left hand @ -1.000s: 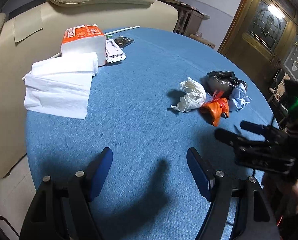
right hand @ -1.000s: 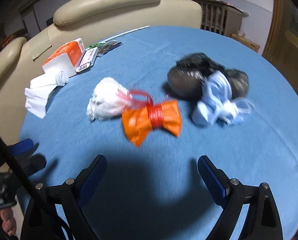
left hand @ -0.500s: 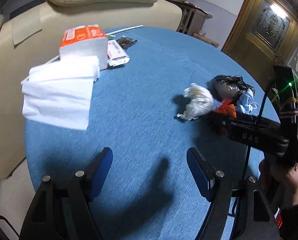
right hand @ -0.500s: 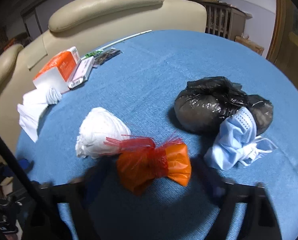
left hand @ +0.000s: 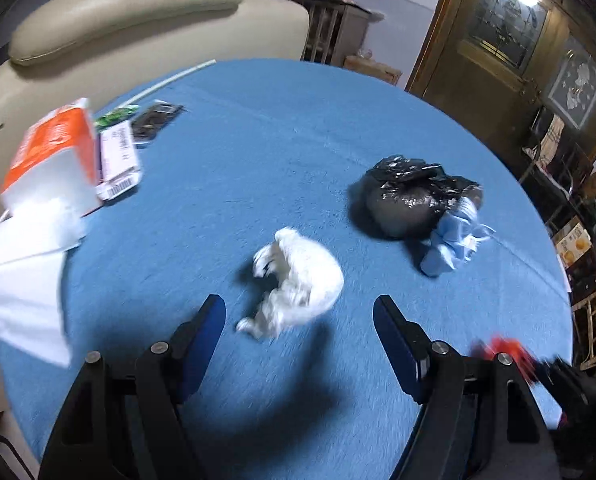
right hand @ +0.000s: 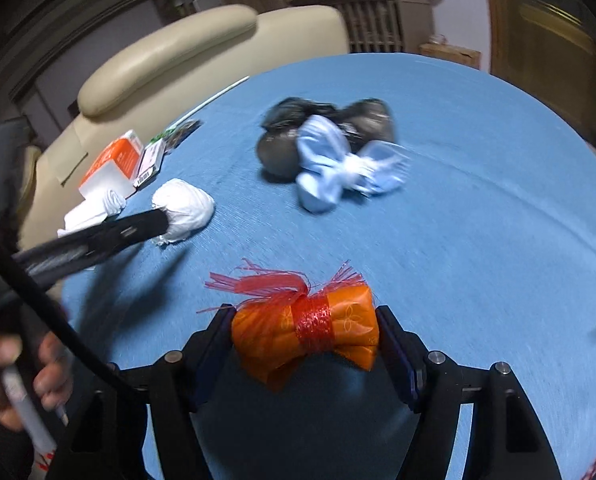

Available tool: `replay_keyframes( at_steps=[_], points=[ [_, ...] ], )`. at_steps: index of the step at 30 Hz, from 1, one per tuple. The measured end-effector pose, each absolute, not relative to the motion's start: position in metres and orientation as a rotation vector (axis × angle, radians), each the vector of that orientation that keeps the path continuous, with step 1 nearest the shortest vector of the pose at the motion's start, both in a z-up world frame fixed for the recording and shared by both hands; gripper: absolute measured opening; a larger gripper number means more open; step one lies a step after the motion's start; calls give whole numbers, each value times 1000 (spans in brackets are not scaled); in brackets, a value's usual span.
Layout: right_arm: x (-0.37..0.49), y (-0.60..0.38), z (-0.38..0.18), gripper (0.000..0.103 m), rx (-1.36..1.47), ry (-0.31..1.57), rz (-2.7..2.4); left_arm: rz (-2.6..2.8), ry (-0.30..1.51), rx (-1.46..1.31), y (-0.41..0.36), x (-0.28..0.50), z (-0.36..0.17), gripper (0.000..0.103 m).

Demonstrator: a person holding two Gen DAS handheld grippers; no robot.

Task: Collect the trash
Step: 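Grasp the orange bag with the right tool while the left tool grasps the white tissue bundle, then carry the orange bag and white tissue bundle over the red basket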

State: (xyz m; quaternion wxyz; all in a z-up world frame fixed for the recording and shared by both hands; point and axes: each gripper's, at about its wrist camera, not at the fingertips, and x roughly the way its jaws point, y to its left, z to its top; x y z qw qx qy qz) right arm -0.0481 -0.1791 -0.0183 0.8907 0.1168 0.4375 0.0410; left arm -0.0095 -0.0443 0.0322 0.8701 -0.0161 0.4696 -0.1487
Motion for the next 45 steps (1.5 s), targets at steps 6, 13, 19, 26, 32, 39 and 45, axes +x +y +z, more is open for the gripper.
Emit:
replay_keyframes(
  at_steps=[6,13,19,26,32,39,45],
  points=[
    [-70,-191,-17,72,286,890,71,-274,1002,-35,-43,11,17,38],
    [-83,-190,-17,72,309,866,59,-258,986,21,-45,-18,30,29],
    [-102,-192,-17,72,322,852,35,-261,953,59,-50,-49,41,28],
    [-130,-200,-12,72,336,832,0,-297,932,73,-61,-78,50,28],
    [-148,-206,-10,72,345,825,-35,-315,923,78,-68,-93,52,28],
    [-160,-213,-8,72,353,815,-73,-338,919,88,-72,-108,50,28],
    [-165,-215,-5,72,358,803,-95,-378,906,92,-76,-125,55,28]
  ],
)
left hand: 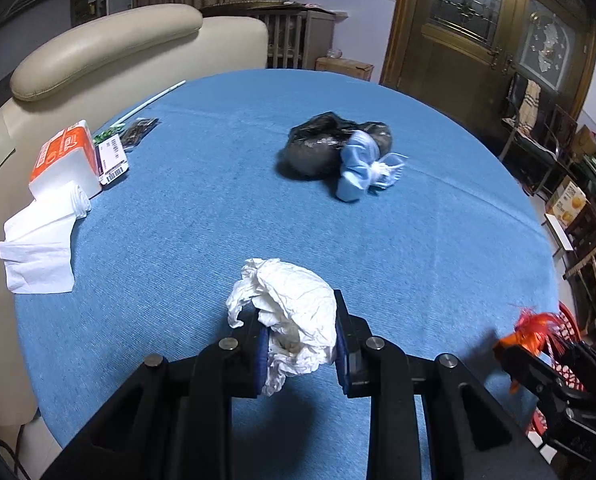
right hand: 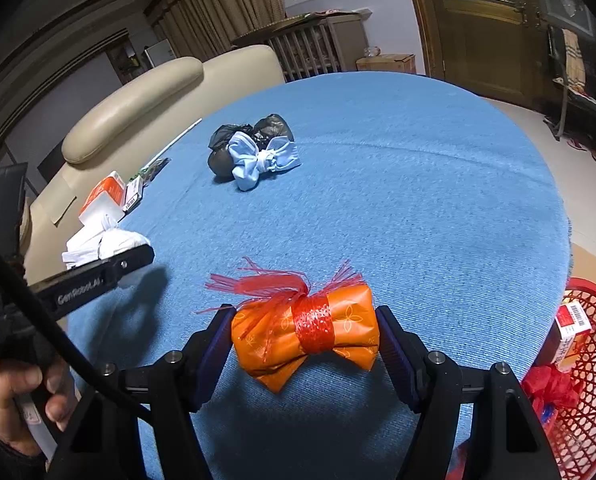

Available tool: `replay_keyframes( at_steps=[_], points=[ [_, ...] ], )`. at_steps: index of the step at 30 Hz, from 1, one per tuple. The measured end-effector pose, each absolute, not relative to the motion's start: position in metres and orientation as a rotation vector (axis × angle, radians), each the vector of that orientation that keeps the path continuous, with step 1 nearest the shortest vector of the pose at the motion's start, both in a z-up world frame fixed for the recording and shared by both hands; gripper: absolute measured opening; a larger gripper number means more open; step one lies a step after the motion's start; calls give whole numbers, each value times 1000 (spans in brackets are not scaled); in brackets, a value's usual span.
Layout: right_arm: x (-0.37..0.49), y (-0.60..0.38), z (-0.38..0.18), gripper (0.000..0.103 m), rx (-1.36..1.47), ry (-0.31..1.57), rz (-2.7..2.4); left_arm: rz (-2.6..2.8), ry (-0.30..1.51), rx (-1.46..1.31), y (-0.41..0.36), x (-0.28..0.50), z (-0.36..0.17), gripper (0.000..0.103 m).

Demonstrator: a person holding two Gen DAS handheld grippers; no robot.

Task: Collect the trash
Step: 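Carry the orange bag and white tissue bundle over the red basket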

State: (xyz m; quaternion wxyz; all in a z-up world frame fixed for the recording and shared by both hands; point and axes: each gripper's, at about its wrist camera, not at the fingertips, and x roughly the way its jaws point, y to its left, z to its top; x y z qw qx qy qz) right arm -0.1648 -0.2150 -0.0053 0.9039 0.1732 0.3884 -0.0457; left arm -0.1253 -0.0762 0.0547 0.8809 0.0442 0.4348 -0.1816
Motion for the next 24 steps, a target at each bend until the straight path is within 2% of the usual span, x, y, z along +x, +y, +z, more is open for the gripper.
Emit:
replay_keyframes(
  at_steps=[24],
  points=[
    [-216,-268,3,72,459,728,-207,-544,858,208,-153,-179,78,28]
  ],
)
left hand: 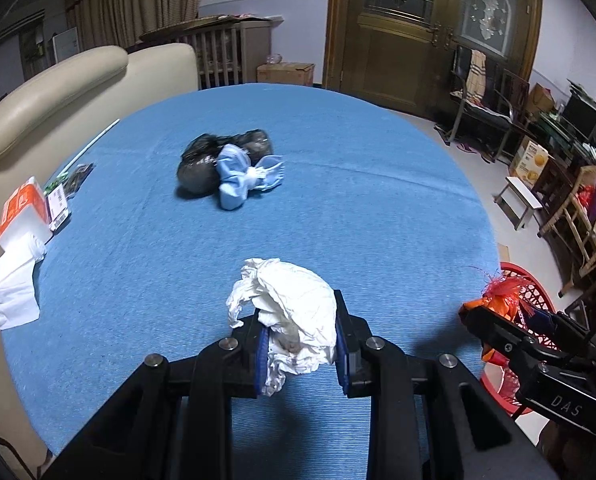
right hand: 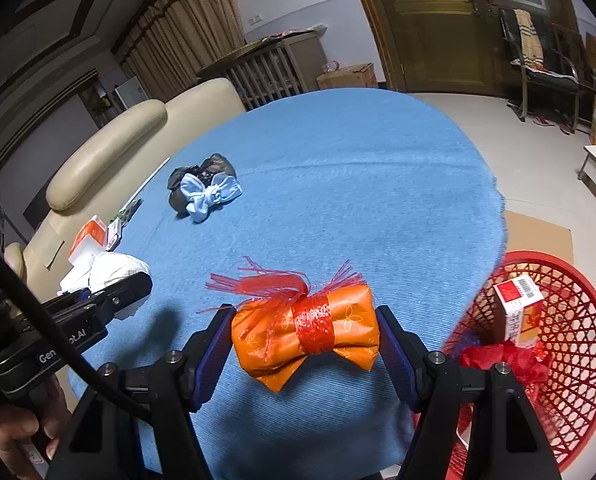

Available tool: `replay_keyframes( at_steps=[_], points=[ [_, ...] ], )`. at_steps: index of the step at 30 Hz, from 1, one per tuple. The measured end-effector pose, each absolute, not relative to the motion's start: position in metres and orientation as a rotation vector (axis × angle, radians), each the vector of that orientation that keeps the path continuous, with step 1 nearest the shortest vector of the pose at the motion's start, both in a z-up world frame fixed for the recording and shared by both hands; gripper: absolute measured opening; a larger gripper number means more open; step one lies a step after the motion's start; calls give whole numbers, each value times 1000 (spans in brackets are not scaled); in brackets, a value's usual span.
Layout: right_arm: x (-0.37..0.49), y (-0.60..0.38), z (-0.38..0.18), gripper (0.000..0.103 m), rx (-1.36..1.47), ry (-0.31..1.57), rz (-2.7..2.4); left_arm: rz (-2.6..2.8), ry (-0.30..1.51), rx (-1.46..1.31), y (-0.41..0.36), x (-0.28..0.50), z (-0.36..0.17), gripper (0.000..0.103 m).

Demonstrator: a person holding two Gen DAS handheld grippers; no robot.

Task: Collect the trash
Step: 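Carry the orange bag and white tissue bundle over the red basket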

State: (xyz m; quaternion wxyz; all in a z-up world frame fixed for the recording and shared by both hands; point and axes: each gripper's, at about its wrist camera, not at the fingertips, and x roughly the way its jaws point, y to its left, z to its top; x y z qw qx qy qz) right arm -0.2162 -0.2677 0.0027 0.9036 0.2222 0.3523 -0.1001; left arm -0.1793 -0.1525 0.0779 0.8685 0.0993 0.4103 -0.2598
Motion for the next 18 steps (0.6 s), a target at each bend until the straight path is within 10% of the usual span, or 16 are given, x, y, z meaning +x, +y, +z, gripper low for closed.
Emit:
replay_keyframes(
  at_steps=[18],
  points=[
    [-278,-309,14,72,474,693,-340,-649,817,246,-189,-210,92,28]
  ],
)
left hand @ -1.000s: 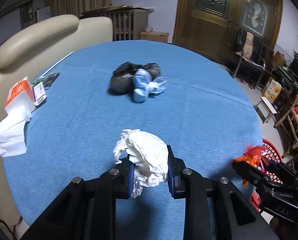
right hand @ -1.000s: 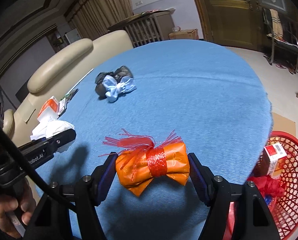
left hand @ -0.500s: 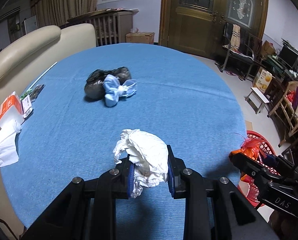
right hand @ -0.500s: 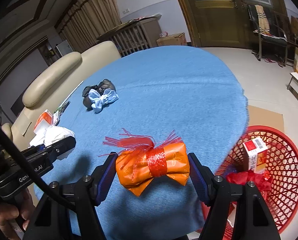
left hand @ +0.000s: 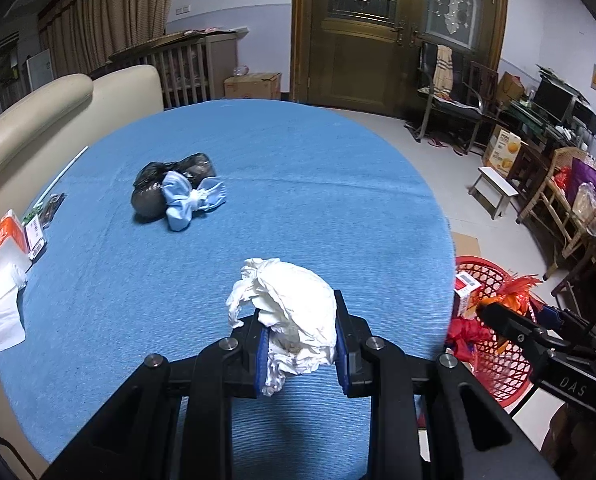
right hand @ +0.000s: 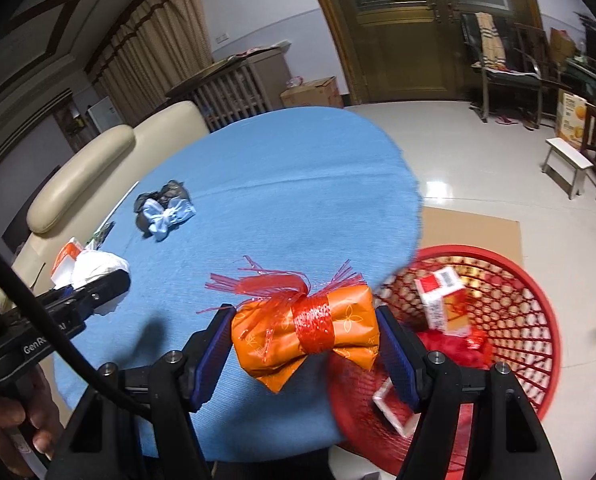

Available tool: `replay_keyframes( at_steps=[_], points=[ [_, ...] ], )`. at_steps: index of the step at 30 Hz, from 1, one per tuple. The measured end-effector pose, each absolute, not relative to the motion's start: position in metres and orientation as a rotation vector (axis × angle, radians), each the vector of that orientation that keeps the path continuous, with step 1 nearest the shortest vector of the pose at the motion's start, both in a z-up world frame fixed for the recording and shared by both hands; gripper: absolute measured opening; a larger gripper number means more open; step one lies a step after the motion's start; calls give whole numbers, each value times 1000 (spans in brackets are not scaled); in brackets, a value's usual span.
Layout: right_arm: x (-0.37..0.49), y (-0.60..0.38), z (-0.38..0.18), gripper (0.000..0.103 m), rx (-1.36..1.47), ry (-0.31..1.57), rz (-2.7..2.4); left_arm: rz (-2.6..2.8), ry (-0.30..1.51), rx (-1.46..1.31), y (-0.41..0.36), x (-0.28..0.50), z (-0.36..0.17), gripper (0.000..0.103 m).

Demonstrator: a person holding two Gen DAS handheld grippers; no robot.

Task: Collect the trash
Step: 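Carry the orange bag and white tissue bundle over the red basket, then lower the orange bag into the basket and open the right tool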

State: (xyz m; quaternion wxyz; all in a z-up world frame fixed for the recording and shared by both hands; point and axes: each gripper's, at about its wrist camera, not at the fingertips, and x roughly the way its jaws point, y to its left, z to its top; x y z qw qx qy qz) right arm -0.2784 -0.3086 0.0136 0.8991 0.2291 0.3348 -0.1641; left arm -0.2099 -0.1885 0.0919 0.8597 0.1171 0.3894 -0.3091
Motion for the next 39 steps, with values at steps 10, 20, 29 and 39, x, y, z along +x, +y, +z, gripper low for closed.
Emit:
replay_keyframes(
  at_steps=[10,20,29,39],
  points=[
    [-318,-333,15,72,496,681,-430,-706,793,268,-205,-228,99,28],
    [-353,-357,12,72,519,676,-519,-784,772,306,-229,-252,100,28],
    [-371,-369,12,72,529,669,-565,-878,744,342,-258,-277,104,28],
    [-385,-383,7,72,550,668,-595,-955,730,386,-288,-300,102,28]
  ],
)
